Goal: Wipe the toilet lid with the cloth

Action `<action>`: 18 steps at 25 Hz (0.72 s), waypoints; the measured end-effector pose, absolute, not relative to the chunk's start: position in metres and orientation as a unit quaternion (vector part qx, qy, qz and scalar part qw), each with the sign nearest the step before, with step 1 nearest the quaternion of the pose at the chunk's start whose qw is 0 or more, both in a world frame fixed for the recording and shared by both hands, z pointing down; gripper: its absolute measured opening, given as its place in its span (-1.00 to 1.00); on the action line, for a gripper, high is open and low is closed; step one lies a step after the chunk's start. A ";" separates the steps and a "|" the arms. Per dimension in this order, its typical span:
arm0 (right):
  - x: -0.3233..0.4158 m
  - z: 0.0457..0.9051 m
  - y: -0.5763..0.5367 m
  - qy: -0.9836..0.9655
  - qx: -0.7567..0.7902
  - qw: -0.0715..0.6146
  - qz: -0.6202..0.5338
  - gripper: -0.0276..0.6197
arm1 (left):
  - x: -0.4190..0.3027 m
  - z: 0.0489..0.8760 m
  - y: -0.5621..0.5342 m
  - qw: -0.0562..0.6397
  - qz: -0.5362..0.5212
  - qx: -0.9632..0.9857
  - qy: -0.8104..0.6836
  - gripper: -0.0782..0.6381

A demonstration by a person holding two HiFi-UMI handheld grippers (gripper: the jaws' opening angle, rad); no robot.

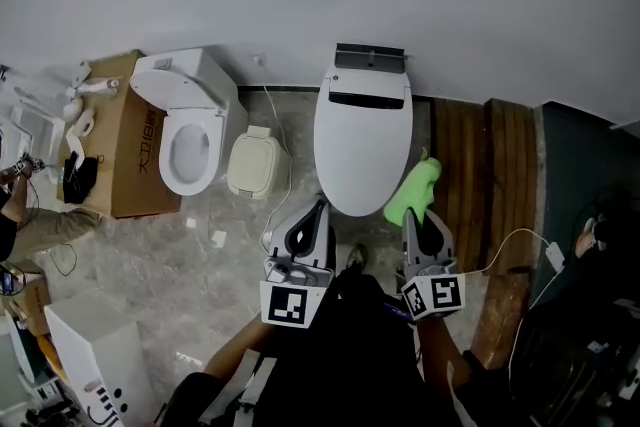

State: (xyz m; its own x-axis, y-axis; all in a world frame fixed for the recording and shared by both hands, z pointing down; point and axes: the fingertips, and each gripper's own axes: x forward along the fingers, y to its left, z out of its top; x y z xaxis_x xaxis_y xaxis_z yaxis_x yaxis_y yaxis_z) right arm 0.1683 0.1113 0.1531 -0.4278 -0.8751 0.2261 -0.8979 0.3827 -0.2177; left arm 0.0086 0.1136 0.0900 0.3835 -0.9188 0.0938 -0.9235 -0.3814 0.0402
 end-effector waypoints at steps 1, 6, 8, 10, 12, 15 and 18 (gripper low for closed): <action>0.165 0.159 0.099 -0.829 0.536 0.042 0.153 -0.73 | 0.005 0.094 0.101 0.044 0.031 0.833 -0.550 -0.76; 0.161 0.188 0.036 -0.809 0.563 0.052 0.160 -0.73 | -0.003 0.118 0.032 0.058 0.056 0.852 -0.518 -0.76; 0.163 0.201 0.014 -0.800 0.574 0.055 0.166 -0.73 | -0.004 0.127 0.006 0.059 0.064 0.857 -0.508 -0.76; 0.164 0.218 -0.007 -0.792 0.582 0.062 0.173 -0.73 | -0.005 0.136 -0.017 0.065 0.066 0.859 -0.504 -0.76; 0.165 0.239 -0.028 -0.786 0.587 0.072 0.180 -0.73 | -0.005 0.148 -0.038 0.066 0.071 0.862 -0.497 -0.76; 0.169 0.276 -0.057 -0.774 0.597 0.083 0.194 -0.73 | -0.001 0.168 -0.064 0.078 0.073 0.865 -0.490 -0.76; 0.177 0.317 -0.080 -0.762 0.606 0.097 0.206 -0.73 | 0.003 0.191 -0.081 0.088 0.081 0.867 -0.483 -0.76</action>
State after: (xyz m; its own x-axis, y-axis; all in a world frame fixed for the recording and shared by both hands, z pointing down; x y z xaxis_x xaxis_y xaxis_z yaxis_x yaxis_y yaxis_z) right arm 0.1772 -0.0796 0.3173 -0.2474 -0.8836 0.3975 -0.9636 0.1814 -0.1966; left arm 0.0033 -0.0806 0.1906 0.5197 -0.8242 0.2248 -0.8526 -0.5172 0.0745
